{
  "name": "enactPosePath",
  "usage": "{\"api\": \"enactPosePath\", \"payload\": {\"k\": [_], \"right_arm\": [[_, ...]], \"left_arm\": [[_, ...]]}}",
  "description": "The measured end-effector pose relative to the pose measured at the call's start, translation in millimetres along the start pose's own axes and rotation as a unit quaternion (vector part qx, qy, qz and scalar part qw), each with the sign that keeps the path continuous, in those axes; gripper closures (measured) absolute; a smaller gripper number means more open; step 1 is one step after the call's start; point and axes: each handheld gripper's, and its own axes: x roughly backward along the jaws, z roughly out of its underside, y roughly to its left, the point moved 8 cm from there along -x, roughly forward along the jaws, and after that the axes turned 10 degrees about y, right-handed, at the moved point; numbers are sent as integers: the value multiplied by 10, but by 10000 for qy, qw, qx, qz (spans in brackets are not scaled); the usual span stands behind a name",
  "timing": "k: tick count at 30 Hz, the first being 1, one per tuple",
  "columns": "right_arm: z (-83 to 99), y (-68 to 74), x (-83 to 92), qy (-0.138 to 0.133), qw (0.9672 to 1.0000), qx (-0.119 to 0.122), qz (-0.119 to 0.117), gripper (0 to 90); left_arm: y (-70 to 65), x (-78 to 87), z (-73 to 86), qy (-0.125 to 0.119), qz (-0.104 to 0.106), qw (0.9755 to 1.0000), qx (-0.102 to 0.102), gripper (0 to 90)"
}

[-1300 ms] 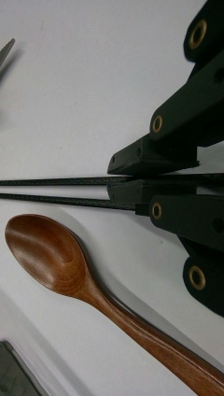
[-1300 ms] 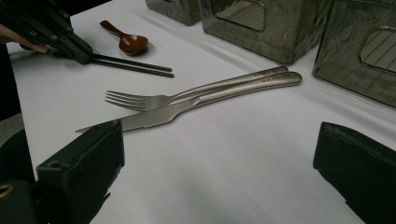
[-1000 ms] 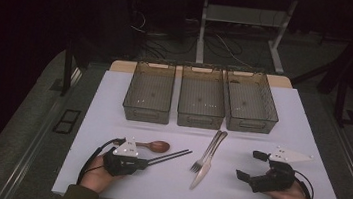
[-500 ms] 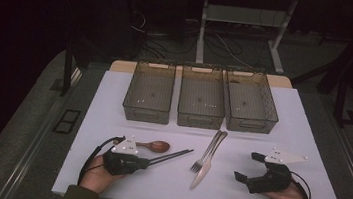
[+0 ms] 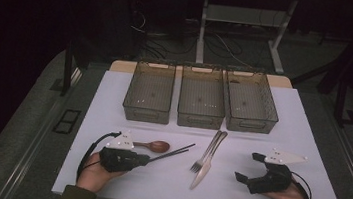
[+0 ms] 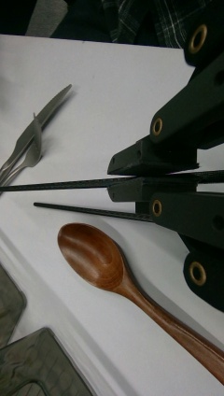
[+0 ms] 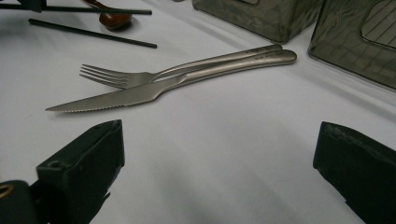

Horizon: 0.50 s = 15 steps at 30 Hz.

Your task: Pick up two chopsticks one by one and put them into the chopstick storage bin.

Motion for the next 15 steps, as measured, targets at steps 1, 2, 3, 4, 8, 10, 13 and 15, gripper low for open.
{"api": "enactPosePath", "payload": {"k": [1, 2, 3, 4, 8, 10, 13, 15], "right_arm": [[0, 0, 0, 0, 10000, 0, 0, 14], [4, -2, -2, 13, 10000, 9, 7, 14], [6, -5, -4, 20, 10000, 15, 7, 14], [9, -6, -4, 31, 10000, 4, 2, 14], [10, -21, -2, 28, 10000, 21, 16, 14], [10, -29, 1, 22, 10000, -4, 20, 14], [8, -29, 9, 12, 10000, -25, 4, 14], [12, -27, 8, 20, 10000, -25, 6, 14]], "left_arm": [[0, 8, -14, -30, 3, 10000, 24, 847], [-3, 17, -24, -50, 23, 10000, 55, 848], [5, 29, -33, -41, 24, 10000, 23, 848], [8, 35, -43, -58, 23, 10000, 42, 848], [29, 77, -90, -96, 24, 9999, 89, 848], [39, 97, -116, -135, 21, 9998, 149, 848], [60, 124, -156, -172, 4, 9997, 174, 848], [79, 142, -186, -178, -20, 9997, 181, 847]]}}
